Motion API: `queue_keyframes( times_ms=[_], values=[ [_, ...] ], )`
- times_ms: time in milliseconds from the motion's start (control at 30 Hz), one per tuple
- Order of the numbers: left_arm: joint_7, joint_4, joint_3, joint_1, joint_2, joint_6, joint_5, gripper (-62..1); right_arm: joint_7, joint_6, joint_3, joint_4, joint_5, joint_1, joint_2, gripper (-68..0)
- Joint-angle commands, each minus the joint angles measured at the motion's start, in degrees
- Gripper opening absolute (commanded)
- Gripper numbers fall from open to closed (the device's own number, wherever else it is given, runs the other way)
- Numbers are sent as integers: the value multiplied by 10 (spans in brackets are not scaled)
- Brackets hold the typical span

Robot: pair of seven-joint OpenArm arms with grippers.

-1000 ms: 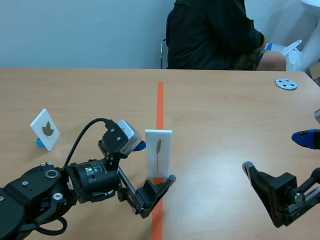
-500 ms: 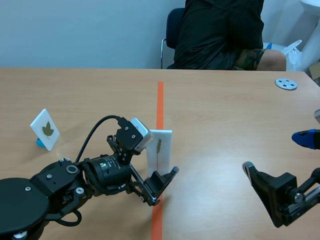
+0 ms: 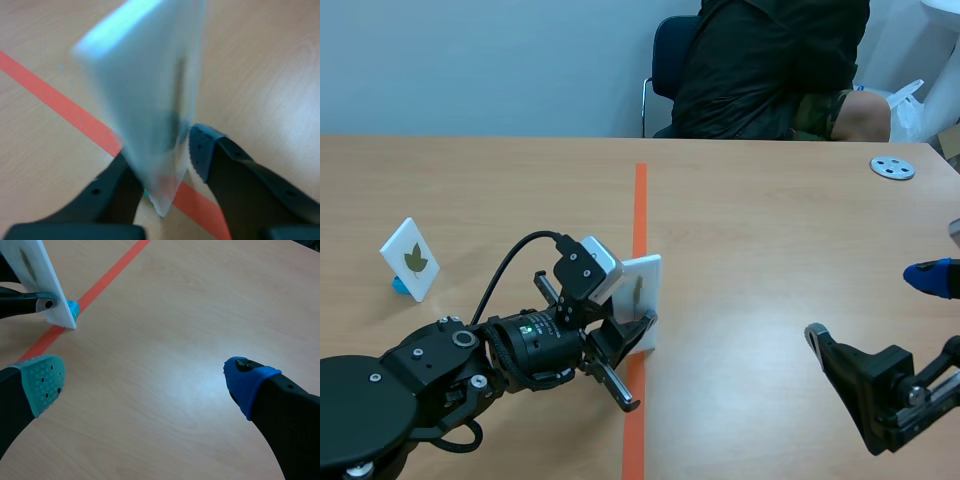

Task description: Sort the leaf by its shape. The table is split by an orange tape line. A compound leaf with several leaflets goes to the left side, a simple leaf with one blade goes to the right side. Return to the home posture when a red brick is placed on the table.

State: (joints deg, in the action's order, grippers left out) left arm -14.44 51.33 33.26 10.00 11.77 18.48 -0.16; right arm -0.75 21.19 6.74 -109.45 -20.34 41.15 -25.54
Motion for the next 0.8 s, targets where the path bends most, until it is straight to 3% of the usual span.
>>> queue_keyframes(
  times_ms=[0,67,233,367,567,767],
  values=[
    [-8,11,-3,3,0,1,-4,-529,4,-2,1,-10,-4,-3,-5,4],
    [-8,12,-3,3,0,1,-4,-579,4,-2,1,-10,-4,-3,-5,4],
    [9,29,-4,0,2,3,-5,-581,4,-2,1,-10,-4,-3,-5,4],
    [63,107,-14,-24,14,3,-17,-581,4,-2,1,-10,-4,-3,-5,4],
    [130,251,-60,-95,40,3,-78,-581,4,-2,1,-10,-4,-3,-5,4],
    [170,369,-154,-198,45,3,-129,-581,4,-2,1,-10,-4,-3,-5,4]
  ],
)
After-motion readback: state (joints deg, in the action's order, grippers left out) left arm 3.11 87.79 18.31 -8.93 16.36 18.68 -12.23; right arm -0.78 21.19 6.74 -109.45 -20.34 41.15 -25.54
